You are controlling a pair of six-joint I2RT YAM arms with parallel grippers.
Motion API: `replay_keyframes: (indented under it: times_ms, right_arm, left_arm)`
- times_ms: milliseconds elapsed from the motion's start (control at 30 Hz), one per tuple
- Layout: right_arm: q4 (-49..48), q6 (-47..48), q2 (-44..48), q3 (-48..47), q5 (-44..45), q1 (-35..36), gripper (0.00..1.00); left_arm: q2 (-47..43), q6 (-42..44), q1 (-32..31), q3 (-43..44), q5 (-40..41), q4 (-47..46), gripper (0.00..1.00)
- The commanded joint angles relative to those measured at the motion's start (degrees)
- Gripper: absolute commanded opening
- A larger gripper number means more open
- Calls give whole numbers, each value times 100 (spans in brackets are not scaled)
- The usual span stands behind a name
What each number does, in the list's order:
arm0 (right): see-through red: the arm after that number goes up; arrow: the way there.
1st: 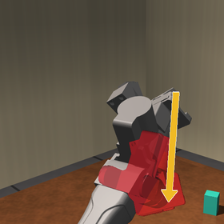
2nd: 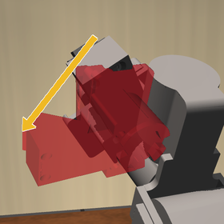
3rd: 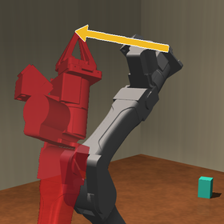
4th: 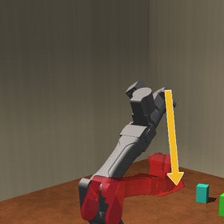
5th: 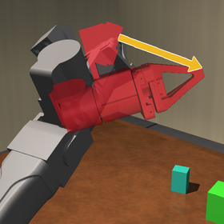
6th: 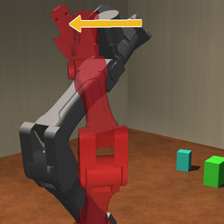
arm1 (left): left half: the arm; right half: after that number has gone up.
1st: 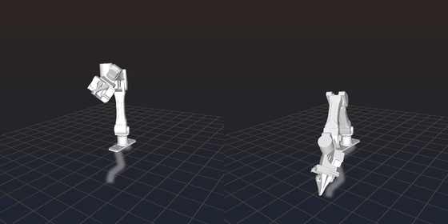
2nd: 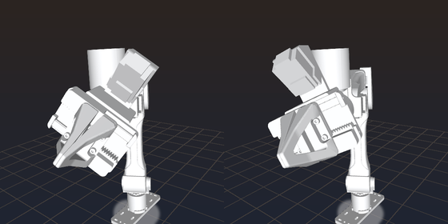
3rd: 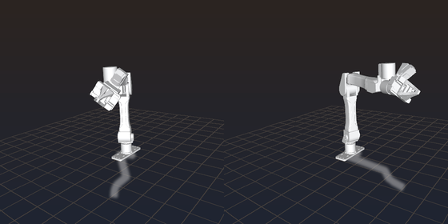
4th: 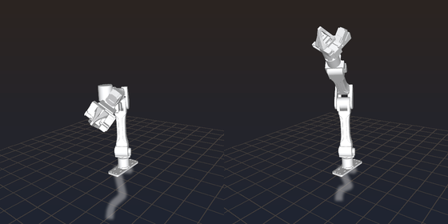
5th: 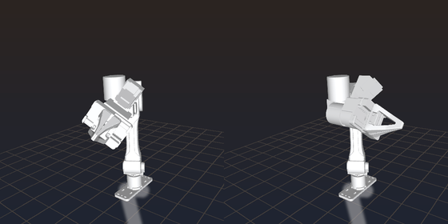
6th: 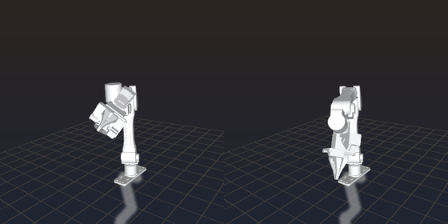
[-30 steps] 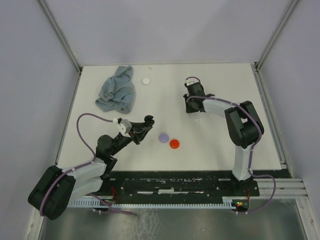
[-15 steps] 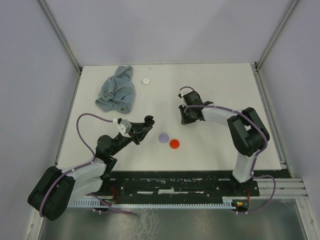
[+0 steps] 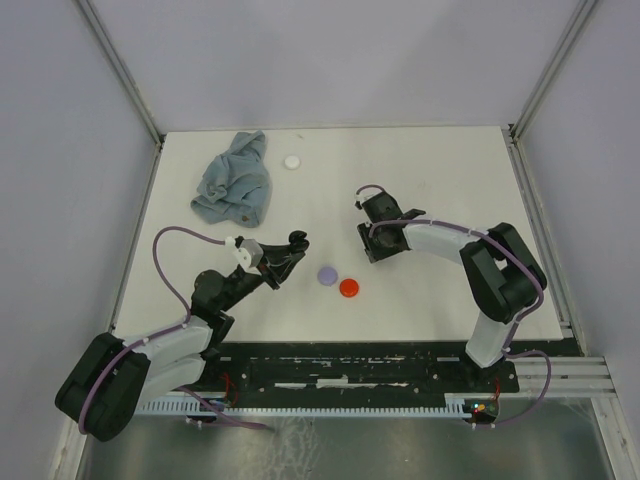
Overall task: Insert the wireless bluetooth earbuds into the charging case
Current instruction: Pick up the earbud from the center of the board.
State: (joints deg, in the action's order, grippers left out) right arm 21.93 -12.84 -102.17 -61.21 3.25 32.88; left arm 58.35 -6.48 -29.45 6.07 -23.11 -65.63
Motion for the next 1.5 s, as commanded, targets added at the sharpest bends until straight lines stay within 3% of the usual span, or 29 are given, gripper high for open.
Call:
replay_keyframes:
  times_ms: [0, 233, 567, 1000, 1467]
  right_arm:
    - [223, 179, 214, 54, 502, -29, 45]
    - [232, 120, 108, -92, 813, -266, 47]
    - [223, -149, -51, -615, 601, -475, 47]
    - [74, -454, 545, 378, -193, -231, 48]
    - [-208, -226, -275, -167, 657, -198, 48]
  left_arm:
    - [-69, 234, -17, 220, -133, -134, 3]
    - [-77, 230, -17, 220, -134, -134, 3]
    - [-69, 232, -22, 224, -132, -112, 3]
    - [-2, 192, -17, 263, -184, -119, 3]
    - [-42, 191, -17, 255, -189, -112, 3]
